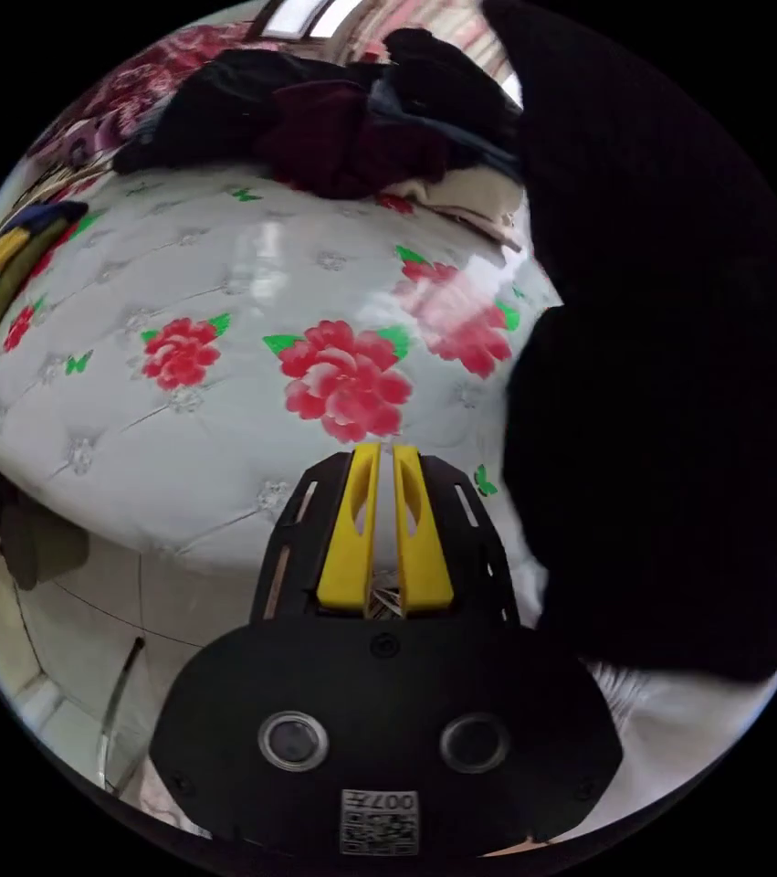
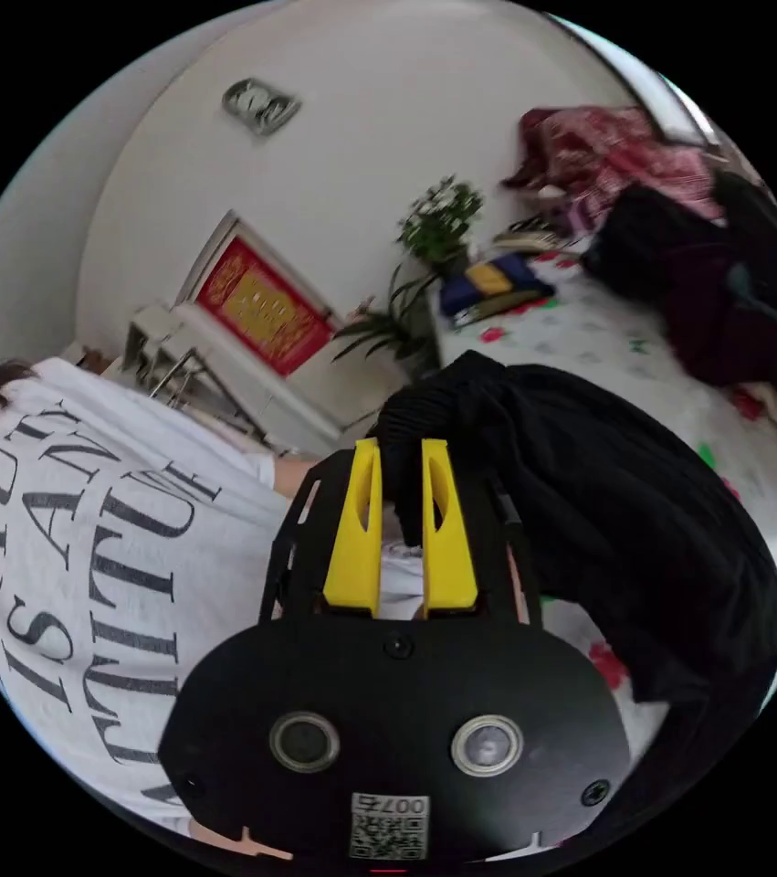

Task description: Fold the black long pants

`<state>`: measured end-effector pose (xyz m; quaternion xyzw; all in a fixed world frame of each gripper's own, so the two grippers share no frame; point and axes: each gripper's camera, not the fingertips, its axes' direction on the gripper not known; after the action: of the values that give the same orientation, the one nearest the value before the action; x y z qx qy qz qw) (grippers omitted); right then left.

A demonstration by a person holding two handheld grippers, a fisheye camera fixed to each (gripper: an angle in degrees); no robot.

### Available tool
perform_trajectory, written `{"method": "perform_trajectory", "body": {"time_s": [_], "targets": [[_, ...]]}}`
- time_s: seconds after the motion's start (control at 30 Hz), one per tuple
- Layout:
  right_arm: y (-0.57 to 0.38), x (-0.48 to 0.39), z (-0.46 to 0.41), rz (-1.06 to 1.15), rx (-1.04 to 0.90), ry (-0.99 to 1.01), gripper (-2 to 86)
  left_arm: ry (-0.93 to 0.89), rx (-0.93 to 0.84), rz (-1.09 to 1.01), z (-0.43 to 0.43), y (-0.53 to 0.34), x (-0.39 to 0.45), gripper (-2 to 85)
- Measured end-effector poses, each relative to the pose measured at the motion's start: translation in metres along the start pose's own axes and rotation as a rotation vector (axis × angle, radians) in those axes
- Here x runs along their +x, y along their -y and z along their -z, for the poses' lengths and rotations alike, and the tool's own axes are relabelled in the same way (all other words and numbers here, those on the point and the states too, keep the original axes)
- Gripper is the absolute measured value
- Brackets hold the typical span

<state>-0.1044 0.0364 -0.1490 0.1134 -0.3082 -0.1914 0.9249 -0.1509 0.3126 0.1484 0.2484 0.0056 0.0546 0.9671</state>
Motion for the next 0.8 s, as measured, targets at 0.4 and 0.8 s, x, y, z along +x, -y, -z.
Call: {"method": "perform_trajectory", "body": {"time_s": [0.4, 0.8], "targets": [[-0.132, 0.111, 0.072, -0.632, 0.170, -0.435, 7.1, -0.060, 0.064, 0.311, 0.105, -0.042, -0.208, -0.3], [-0.176, 0.223, 0.152, -1.022, 0.180, -0.713, 9.4, -0.340, 0.207, 0.339, 0.180, 0.031, -0.284, 7.2]]}}
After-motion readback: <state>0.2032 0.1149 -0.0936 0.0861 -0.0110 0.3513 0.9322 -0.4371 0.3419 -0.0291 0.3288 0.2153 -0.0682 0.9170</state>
